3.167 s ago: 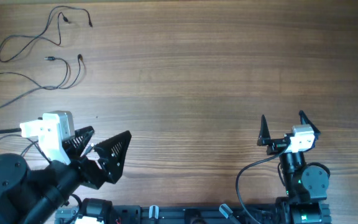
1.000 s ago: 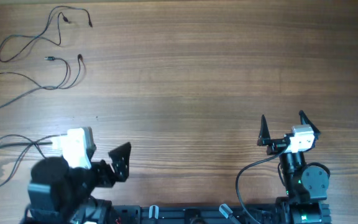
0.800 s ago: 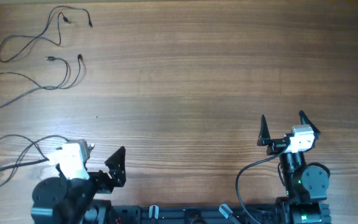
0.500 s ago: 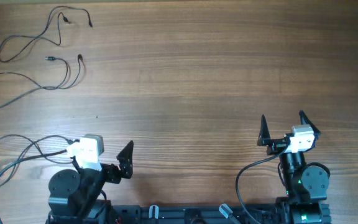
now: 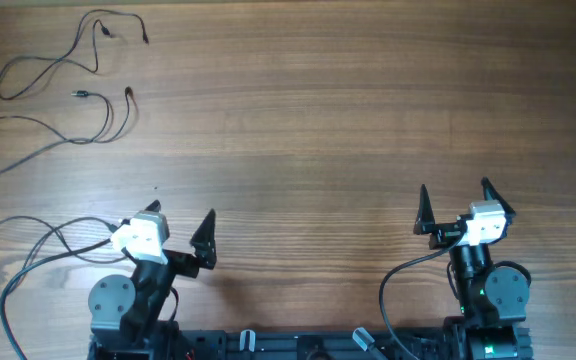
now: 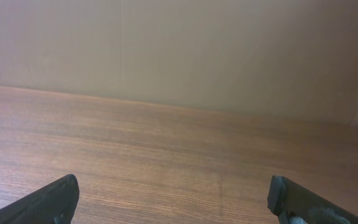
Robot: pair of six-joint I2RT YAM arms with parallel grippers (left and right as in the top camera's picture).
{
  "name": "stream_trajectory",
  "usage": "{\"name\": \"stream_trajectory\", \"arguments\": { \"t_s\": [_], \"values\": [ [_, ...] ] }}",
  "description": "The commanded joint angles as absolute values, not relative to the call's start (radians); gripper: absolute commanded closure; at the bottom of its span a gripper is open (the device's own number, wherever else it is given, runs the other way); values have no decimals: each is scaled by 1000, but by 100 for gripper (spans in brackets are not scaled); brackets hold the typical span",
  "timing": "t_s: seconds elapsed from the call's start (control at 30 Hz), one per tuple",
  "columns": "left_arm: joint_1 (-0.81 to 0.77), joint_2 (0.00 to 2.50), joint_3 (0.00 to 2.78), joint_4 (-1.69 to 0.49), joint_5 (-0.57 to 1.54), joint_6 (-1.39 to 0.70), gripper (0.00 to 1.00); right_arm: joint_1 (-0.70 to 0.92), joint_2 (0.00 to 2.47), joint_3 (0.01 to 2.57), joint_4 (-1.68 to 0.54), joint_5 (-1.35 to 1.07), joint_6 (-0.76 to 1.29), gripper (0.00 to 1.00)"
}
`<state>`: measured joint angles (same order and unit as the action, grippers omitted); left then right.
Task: Untangle cables
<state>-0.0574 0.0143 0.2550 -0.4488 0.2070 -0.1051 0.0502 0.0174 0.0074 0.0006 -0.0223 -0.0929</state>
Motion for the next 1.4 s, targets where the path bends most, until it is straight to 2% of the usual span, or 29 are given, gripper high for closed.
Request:
{"name": "stream_trajectory", "arguments": {
  "t_s": [0.0,0.13,0.37,0.53,0.9,1.17,1.37],
  "values": [
    [-40,3,206,-400,214,-81,0,45,5,5,3,-25,-105,0],
    [-41,3,105,-220,211,-83,0,45,5,5,3,-25,-105,0],
    [-41,3,9,-56,207,-83,0,45,5,5,3,-25,-105,0],
    [-41,3,6,-66,131,-83,0,45,5,5,3,-25,-104,0],
    [-41,3,6,-72,107,-74,0,45,5,5,3,-25,-105,0],
    [-41,3,6,-79,44,44,0,45,5,5,3,-25,-105,0],
    [-15,3,6,-79,28,49,0,45,5,5,3,-25,-105,0]
  ]
}}
